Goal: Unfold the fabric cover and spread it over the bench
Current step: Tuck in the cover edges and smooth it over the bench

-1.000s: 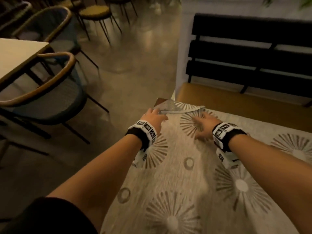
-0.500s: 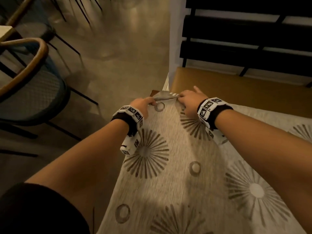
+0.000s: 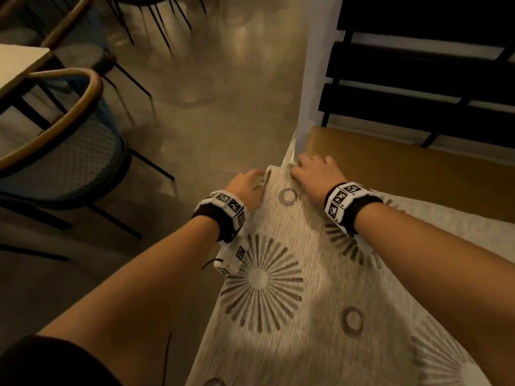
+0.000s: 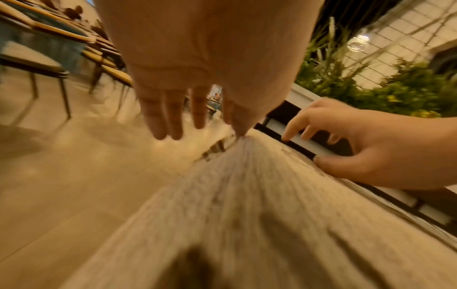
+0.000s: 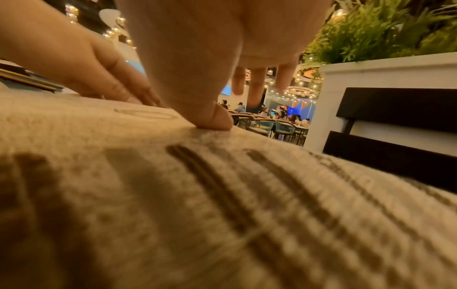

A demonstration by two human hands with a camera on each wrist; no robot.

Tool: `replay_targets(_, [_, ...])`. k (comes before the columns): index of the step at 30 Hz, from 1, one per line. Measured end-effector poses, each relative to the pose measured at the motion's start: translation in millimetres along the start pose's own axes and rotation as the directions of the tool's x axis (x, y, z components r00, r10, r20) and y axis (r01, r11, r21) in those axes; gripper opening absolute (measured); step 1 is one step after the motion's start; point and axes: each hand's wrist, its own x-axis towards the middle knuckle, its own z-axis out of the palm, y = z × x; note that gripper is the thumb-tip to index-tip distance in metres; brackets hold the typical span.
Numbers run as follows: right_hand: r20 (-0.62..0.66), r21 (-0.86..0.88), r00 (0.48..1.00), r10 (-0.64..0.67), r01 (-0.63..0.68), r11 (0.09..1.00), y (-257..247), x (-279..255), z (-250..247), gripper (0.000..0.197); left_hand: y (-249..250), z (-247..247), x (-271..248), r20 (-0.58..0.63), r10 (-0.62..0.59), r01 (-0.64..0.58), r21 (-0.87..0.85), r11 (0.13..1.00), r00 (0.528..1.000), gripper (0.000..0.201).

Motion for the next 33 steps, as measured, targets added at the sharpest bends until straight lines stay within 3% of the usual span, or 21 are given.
replay_targets(2, [0.116, 0.139, 0.992, -0.048, 0.032, 0.99, 0.4, 3.8, 2.5, 0.074, 7.2, -0.4, -0.7, 0.094, 0.09, -0.083, -0.07, 0.994, 0.991, 0.05])
replay_targets(5, [0.255, 0.267, 0.963, -0.087, 0.016, 0.964, 3.9, 10.2, -0.3, 0.099, 14.2, -3.8, 6.6, 0.224, 0.101, -0.088, -0.07, 0.994, 0.969, 0.057])
replay_targets(7, [0.296, 0.29, 0.95, -0.094, 0.004, 0.957, 5.2, 14.2, -0.4, 0.104, 17.7, -7.2, 15.9, 0.152, 0.099, -0.078, -0.138, 0.987, 0.983, 0.05])
replay_targets(10, [0.268, 0.291, 0.958, -0.098, 0.016, 0.957, 3.9, 13.0, -0.3, 0.095, 21.1, -14.5, 34.8, -0.016, 0.051, -0.054, -0.245, 0.968, 0.999, 0.039])
replay_targets(12, [0.237, 0.255, 0.967, -0.094, 0.031, 0.967, 2.8, 9.3, 0.7, 0.087, 21.6, -21.1, 46.6, 0.006, -0.005, 0.007, -0.31, 0.951, 1.0, 0.037])
replay_targets(15, [0.236, 0.231, 0.967, -0.1, 0.044, 0.972, 0.8, 5.9, 0.8, 0.082, 18.6, -23.1, 60.5, 0.04, -0.072, 0.08, -0.276, 0.958, 0.997, 0.031])
replay_targets(22, [0.284, 0.207, 0.955, -0.087, 0.028, 0.978, -2.0, 3.3, -7.1, 0.087, 30.3, -16.4, 67.6, -0.076, -0.091, 0.079, -0.148, 0.986, 0.993, 0.02])
replay_targets(24, [0.29, 0.197, 0.954, -0.077, 0.019, 0.98, -3.2, 3.4, -8.0, 0.087, 33.2, -15.9, 67.6, -0.02, -0.1, 0.098, -0.098, 0.99, 0.995, 0.03])
replay_targets(27, [0.293, 0.189, 0.953, -0.073, 0.017, 0.982, -3.6, 3.4, -7.7, 0.088, 30.7, -16.1, 67.3, 0.063, -0.17, 0.168, 0.033, 0.985, 0.983, 0.064])
replay_targets(29, [0.292, 0.189, 0.953, -0.077, 0.021, 0.982, -3.8, 3.5, -6.4, 0.085, 29.6, -15.2, 70.3, 0.008, -0.134, 0.134, -0.088, 0.987, 0.991, 0.045])
replay_targets(31, [0.287, 0.176, 0.955, -0.077, 0.026, 0.984, -3.6, 4.5, -4.4, 0.087, 31.9, -14.1, 71.8, -0.133, -0.105, 0.069, -0.248, 0.966, 0.986, 0.018])
replay_targets(33, [0.291, 0.172, 0.953, -0.08, 0.03, 0.985, -3.4, 5.7, -2.6, 0.089, 31.0, -14.7, 73.1, -0.174, -0.122, 0.068, -0.286, 0.956, 0.977, 0.011])
